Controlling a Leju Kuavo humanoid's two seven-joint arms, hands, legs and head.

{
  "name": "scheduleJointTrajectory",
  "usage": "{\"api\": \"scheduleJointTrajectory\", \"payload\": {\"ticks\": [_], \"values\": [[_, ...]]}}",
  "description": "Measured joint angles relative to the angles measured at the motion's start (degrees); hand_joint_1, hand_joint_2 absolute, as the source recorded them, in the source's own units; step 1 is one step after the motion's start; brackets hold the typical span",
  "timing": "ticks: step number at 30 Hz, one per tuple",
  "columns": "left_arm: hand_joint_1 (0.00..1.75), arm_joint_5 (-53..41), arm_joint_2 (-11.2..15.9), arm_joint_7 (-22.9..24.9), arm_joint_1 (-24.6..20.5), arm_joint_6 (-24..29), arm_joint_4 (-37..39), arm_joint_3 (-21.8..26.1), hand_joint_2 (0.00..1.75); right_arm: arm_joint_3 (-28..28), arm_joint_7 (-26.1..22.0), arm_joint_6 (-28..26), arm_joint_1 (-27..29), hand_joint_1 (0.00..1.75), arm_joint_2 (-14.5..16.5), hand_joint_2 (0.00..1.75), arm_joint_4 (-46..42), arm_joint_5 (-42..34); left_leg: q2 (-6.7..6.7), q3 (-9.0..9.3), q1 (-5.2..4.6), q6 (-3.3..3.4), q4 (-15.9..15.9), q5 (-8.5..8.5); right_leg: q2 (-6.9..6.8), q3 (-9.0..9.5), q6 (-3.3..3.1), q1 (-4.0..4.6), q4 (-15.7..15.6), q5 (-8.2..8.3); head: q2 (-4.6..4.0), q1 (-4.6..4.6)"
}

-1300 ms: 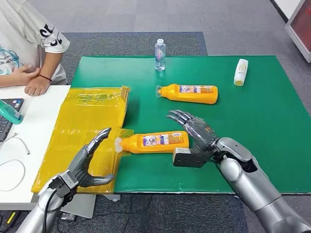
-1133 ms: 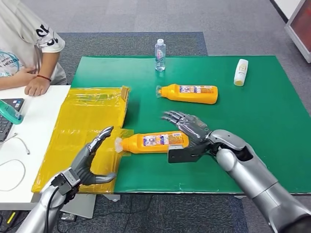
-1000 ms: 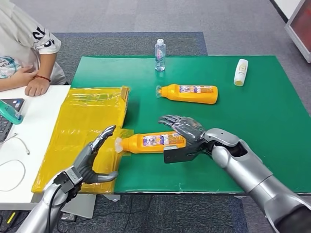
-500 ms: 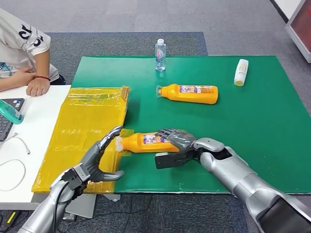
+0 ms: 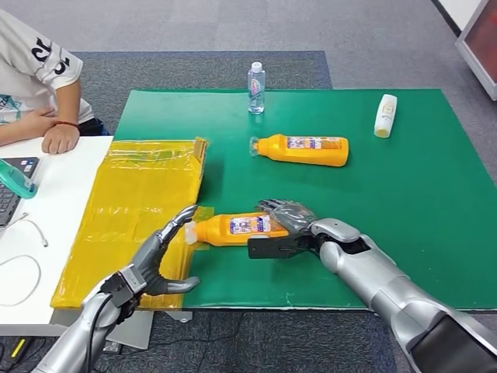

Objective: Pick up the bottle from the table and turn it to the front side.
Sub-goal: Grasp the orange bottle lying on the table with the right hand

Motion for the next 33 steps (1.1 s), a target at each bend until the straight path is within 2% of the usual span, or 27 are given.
{"api": "scheduleJointTrajectory", "payload": {"ticks": [9,14,22,33], "values": [[0.0,-0.59,0.0,0.0,0.86,-0.23,0.0,0.11,1.75,-5.06,1.54,-0.35,0.38,0.0,-0.05,1.75,-3.73,-0.31,0.0,0.0,0.0,0.0,0.0,0.0,0.0,-0.01,0.0,0.0,0.0,0.0,0.0,0.01],[0.0,-0.61,0.0,0.0,0.95,-0.66,0.0,0.27,1.75,-5.65,1.82,2.34,0.37,0.0,0.01,1.75,-4.42,1.93,0.0,0.0,0.0,0.0,0.0,0.0,0.0,0.01,0.0,0.0,0.0,0.0,0.0,0.01],[0.0,-0.54,0.0,0.0,-0.01,-0.87,0.0,0.33,1.75,-2.12,2.22,7.65,-0.6,0.0,2.7,1.75,0.8,8.16,0.0,0.0,0.02,-0.01,0.0,0.01,0.0,0.0,0.0,0.02,0.01,0.0,0.0,0.01],[0.0,-0.39,0.05,0.0,-0.69,-0.9,0.0,0.33,1.75,2.54,2.14,7.93,-2.84,0.0,5.59,1.75,7.79,10.28,0.01,0.07,0.02,-0.01,0.0,0.01,0.01,0.04,-0.01,0.02,0.01,0.0,0.0,0.01]]}}
